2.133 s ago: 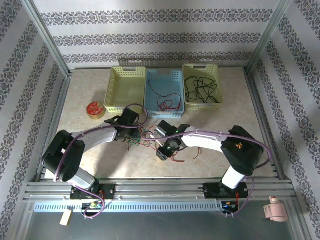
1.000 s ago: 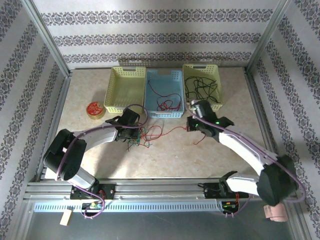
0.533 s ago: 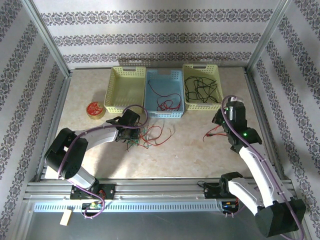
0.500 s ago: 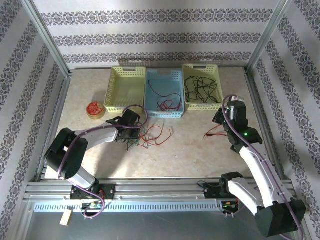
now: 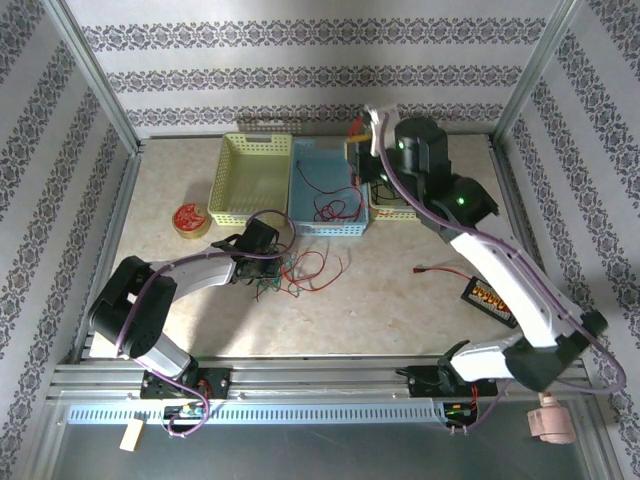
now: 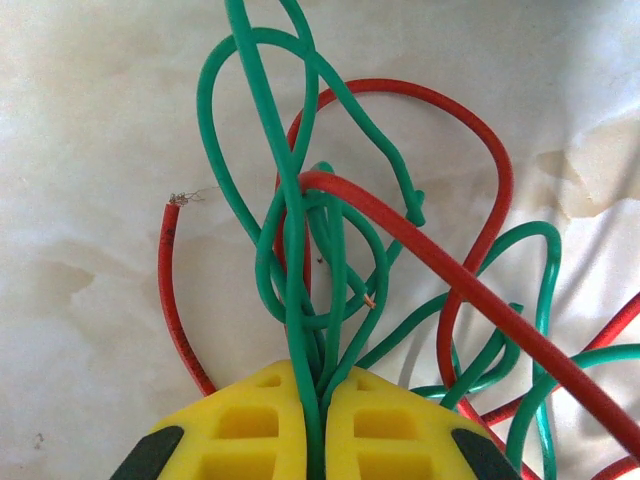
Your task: Untangle the cables
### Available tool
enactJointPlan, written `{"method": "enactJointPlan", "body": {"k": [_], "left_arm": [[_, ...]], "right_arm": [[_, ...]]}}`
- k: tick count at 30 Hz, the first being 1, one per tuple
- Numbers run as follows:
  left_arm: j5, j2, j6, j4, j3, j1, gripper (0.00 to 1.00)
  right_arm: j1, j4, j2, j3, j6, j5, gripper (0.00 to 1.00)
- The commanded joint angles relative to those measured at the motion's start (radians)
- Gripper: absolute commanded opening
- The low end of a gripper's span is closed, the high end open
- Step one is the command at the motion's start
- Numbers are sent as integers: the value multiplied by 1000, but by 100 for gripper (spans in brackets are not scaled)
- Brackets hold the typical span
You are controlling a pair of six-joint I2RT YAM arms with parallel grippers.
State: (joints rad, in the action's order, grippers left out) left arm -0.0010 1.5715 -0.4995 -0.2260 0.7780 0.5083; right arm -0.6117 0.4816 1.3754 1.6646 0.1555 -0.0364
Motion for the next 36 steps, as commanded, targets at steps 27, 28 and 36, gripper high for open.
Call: {"method": "enactJointPlan", "body": {"k": [27, 28, 36], "left_arm": [[46, -10, 16, 86, -35, -6, 0], [49, -8, 20, 84, -31, -7, 0], [41, -14, 17, 79, -26, -6, 0]], "right_arm": [[126, -175, 535, -41, 75, 150, 47], [114, -175, 495, -77, 65, 127, 50], [16, -122, 151, -484, 56, 66, 52]]}}
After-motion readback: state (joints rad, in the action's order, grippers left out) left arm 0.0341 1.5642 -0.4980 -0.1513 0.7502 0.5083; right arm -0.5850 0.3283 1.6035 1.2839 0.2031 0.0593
